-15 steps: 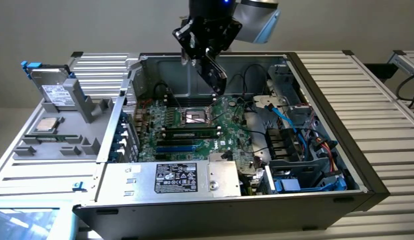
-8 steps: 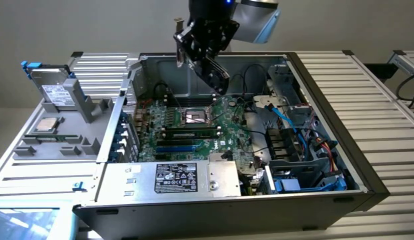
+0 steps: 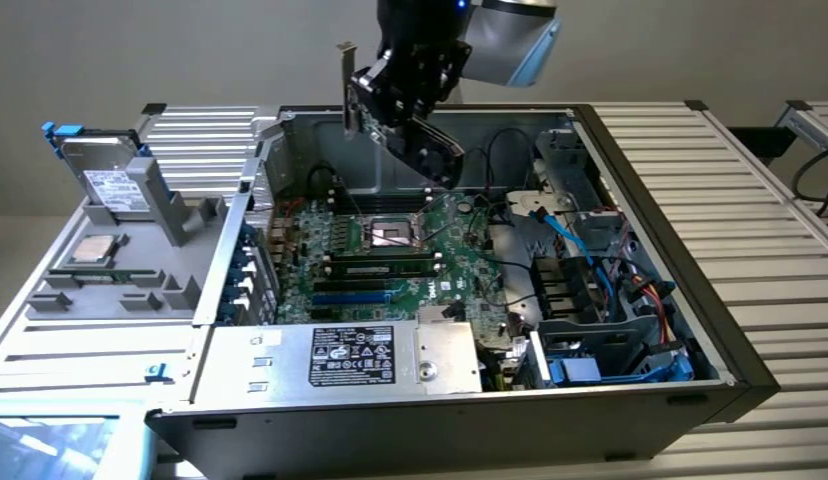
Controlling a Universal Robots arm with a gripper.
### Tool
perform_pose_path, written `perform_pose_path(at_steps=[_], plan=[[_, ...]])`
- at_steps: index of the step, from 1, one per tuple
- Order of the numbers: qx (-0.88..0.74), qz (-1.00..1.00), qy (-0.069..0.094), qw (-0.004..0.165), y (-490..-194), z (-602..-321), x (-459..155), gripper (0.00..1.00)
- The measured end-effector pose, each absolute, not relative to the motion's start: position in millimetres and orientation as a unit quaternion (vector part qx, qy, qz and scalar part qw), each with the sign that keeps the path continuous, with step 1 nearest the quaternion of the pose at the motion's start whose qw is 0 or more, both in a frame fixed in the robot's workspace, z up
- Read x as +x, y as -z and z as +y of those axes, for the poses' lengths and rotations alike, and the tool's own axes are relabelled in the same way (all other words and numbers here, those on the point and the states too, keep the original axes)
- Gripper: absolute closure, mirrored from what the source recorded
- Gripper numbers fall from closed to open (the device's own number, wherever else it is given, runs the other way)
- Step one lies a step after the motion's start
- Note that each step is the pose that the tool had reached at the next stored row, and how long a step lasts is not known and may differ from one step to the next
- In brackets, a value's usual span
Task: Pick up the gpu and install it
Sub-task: 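Insert the gpu into the slot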
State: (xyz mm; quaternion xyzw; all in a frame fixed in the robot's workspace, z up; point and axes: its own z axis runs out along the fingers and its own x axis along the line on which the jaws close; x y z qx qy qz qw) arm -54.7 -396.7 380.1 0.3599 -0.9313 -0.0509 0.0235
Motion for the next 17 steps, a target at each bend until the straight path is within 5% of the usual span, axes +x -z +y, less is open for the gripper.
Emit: perform_pose_path(at_steps=[17], plan=[[0.499, -0.865, 0.046, 0.03, -373.6, -396.7, -54.7, 0.71]])
